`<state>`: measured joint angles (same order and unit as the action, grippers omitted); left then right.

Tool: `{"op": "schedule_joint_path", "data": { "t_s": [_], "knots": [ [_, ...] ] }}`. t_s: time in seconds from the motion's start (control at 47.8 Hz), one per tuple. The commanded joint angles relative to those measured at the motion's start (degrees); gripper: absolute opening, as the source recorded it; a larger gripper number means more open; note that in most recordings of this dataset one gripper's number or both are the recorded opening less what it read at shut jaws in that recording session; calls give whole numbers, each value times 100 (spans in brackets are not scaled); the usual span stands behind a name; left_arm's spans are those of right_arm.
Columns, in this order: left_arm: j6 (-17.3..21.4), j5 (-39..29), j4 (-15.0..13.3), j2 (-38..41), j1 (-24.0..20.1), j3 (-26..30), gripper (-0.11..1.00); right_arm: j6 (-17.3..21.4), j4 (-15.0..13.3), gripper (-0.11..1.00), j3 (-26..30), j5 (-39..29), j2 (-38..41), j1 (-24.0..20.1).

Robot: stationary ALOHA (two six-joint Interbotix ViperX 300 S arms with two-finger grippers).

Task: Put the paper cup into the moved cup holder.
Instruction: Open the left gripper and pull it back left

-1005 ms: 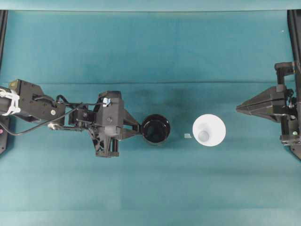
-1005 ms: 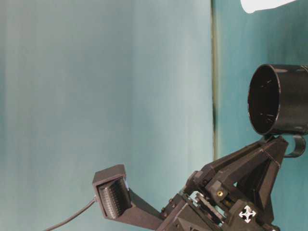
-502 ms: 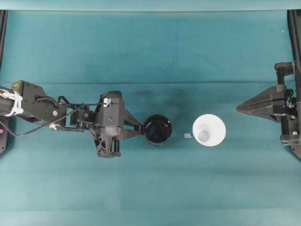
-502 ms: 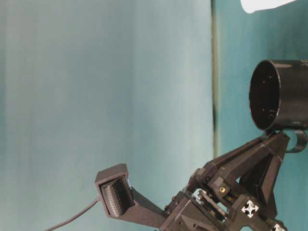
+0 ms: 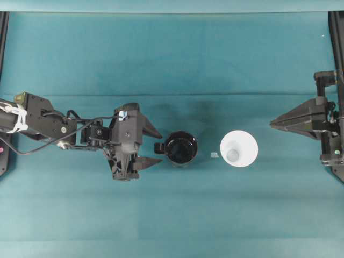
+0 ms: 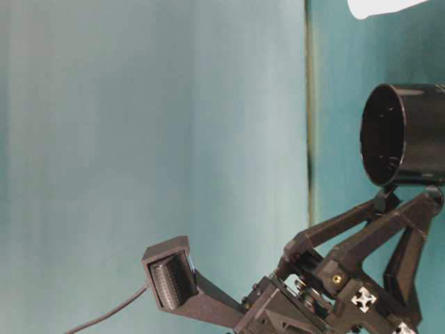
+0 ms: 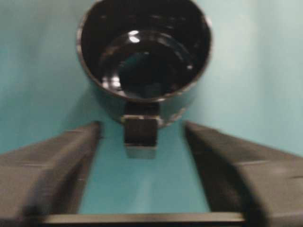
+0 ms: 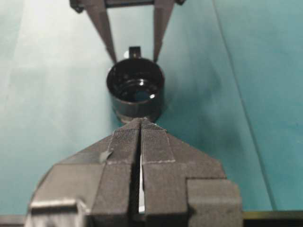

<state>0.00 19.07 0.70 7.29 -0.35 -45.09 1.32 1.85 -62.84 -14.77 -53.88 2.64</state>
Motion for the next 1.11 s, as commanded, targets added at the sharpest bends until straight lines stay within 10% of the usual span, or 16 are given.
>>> {"op": "schedule_joint_path", "data": {
  "t_s": [0.0, 0.816, 1.089],
  "knots": [
    [-18, 18, 9, -26, 26, 44, 84, 44, 26, 2, 132, 26, 35, 0],
    [-264, -1187, 18, -1925, 79, -782, 80, 659, 35, 2, 431, -1178, 255, 9],
    [-237, -1494, 18, -2206, 79, -896, 80, 817, -9, 38, 1239, -2197, 993, 9]
  ]
}}
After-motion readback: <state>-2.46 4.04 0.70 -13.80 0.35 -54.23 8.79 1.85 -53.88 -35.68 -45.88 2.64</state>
